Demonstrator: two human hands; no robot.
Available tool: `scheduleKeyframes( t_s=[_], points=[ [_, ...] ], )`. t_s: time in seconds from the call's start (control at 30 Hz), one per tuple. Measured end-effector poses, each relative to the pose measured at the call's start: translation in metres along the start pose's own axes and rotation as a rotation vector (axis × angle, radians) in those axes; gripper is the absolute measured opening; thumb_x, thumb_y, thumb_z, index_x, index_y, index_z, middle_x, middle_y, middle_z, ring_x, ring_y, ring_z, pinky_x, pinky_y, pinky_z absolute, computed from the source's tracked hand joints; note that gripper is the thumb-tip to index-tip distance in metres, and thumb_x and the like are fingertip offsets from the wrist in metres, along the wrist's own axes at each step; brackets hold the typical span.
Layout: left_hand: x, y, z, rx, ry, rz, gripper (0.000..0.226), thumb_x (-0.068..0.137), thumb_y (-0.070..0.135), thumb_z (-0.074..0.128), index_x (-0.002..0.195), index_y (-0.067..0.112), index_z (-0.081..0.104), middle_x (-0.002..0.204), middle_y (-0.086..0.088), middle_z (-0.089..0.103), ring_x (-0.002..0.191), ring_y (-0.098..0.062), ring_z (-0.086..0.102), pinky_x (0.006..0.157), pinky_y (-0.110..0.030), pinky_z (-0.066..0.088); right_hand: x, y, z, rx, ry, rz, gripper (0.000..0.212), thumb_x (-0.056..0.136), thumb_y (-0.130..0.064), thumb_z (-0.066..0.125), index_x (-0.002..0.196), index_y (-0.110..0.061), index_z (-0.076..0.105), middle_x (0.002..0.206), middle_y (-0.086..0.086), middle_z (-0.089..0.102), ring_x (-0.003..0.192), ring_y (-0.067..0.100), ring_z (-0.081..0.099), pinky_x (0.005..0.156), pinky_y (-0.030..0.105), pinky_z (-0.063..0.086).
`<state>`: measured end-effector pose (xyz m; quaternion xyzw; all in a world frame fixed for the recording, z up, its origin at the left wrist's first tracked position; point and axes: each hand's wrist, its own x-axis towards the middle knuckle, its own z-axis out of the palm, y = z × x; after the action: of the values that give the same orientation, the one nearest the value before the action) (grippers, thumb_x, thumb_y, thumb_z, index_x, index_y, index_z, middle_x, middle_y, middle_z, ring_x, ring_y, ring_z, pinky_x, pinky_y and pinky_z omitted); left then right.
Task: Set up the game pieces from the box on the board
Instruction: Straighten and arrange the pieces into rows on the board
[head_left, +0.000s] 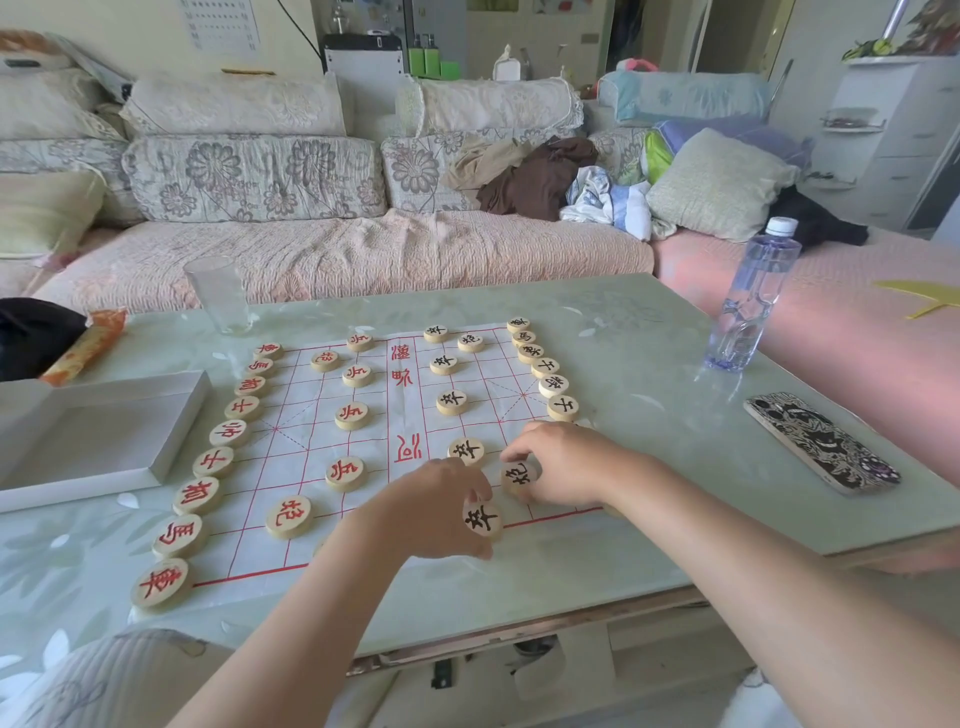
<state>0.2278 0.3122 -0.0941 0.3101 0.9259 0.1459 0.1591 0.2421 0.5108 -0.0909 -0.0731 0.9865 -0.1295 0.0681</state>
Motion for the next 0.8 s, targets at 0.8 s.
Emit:
scheduleKeyframes(
  t_s=[0.8],
  points=[
    [0.172,-0.094,-0.078,-0.112,0.372,-0.15,0.045,0.087,0.03,0.064,0.131,0.022,0.054,0.124,0.002,0.056,0.109,-0.017,0.054,0.086,-0.024,0.041,0.201,0.041,-0.047,0.125,0.243,0.17,0.043,0.086,-0.03,0.068,0.129,-0.026,0.061,0.127,-0.002,0.062,0.115,0.02,0.059,0.094,0.031,0.048]
  ],
)
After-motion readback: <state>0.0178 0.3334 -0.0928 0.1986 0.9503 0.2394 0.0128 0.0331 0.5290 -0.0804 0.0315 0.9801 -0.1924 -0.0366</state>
